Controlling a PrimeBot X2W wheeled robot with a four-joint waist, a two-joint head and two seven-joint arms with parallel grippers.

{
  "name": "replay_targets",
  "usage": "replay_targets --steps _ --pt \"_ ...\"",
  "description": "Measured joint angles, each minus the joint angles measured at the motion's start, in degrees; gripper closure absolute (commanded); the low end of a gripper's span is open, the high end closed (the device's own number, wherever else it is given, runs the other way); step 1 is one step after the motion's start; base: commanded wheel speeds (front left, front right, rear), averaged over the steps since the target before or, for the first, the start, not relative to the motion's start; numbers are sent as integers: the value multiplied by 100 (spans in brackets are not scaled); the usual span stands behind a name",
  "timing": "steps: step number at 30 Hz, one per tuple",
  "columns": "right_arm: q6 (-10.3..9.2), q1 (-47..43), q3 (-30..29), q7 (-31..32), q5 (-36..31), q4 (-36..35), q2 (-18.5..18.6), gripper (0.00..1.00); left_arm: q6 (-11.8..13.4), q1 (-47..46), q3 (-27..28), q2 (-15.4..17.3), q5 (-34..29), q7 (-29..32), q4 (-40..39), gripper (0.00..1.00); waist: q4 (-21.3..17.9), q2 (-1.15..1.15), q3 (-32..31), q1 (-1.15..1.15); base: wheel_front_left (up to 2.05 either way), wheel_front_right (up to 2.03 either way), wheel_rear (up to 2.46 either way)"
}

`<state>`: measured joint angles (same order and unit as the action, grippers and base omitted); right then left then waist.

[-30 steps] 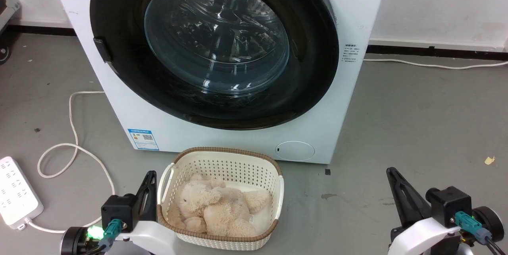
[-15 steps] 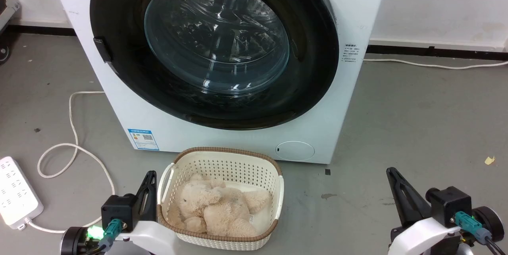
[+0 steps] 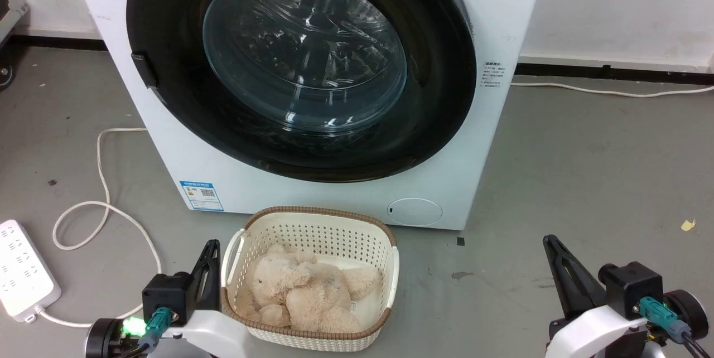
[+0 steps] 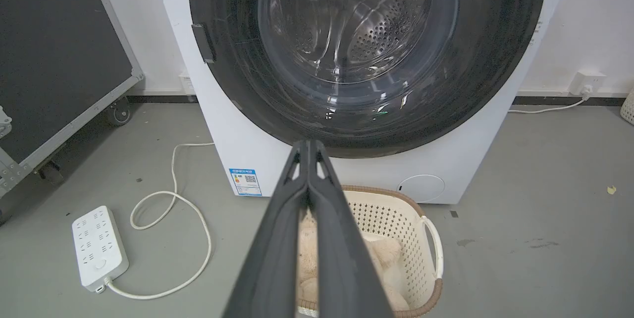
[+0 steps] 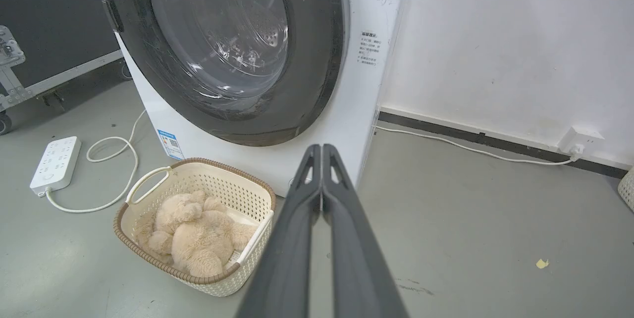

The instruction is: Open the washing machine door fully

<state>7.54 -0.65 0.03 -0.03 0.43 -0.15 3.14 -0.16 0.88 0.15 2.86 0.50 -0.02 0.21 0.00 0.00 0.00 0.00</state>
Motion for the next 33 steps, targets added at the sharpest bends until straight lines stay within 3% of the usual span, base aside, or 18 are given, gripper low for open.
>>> replay_targets --steps 28,29,33 --pt "0 0 1 0 0 0 0 100 0 0 0 0 0 0 0 100 0 0 0 0 0 0 0" --pt "1 -3 1 0 2 -1 1 0 0 2 2 0 5 0 1 0 0 0 0 0 0 0 0" --pt "1 -4 7 0 3 -2 1 0 -1 2 13 -1 11 0 3 0 0 0 0 0 0 0 0"
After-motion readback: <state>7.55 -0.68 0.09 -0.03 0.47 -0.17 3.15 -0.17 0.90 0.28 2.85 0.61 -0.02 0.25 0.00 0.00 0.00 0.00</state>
